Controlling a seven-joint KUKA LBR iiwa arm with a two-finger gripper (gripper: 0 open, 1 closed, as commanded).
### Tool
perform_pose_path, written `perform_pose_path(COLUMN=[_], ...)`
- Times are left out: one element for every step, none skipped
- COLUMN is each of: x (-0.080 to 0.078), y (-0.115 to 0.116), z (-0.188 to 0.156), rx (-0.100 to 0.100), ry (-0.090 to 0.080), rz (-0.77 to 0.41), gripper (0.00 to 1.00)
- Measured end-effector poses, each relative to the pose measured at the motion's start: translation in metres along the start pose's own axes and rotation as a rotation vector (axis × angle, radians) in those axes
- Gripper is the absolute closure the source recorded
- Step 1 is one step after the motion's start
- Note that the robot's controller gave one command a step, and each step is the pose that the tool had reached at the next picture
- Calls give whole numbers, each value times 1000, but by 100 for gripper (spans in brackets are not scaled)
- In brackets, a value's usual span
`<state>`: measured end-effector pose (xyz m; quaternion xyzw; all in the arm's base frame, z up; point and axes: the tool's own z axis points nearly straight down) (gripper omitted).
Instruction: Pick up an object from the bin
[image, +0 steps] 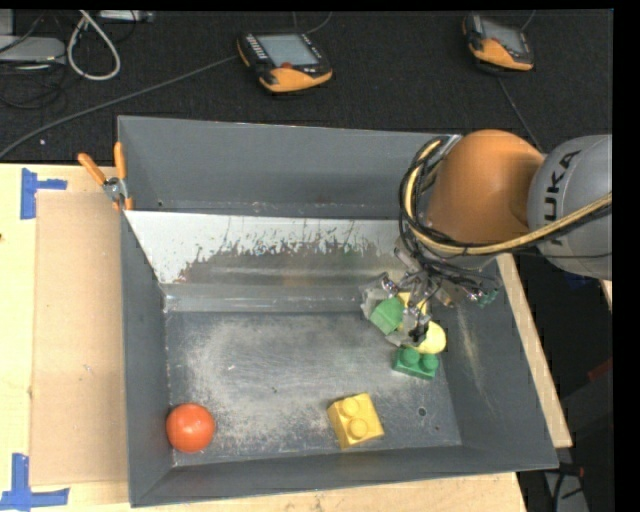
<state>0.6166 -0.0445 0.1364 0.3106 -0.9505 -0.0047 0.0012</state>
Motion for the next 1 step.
perform_pose_path(x=[2], y=[3], z=[-30], rx=[-9], ry=[9], rz=[2], gripper=[100])
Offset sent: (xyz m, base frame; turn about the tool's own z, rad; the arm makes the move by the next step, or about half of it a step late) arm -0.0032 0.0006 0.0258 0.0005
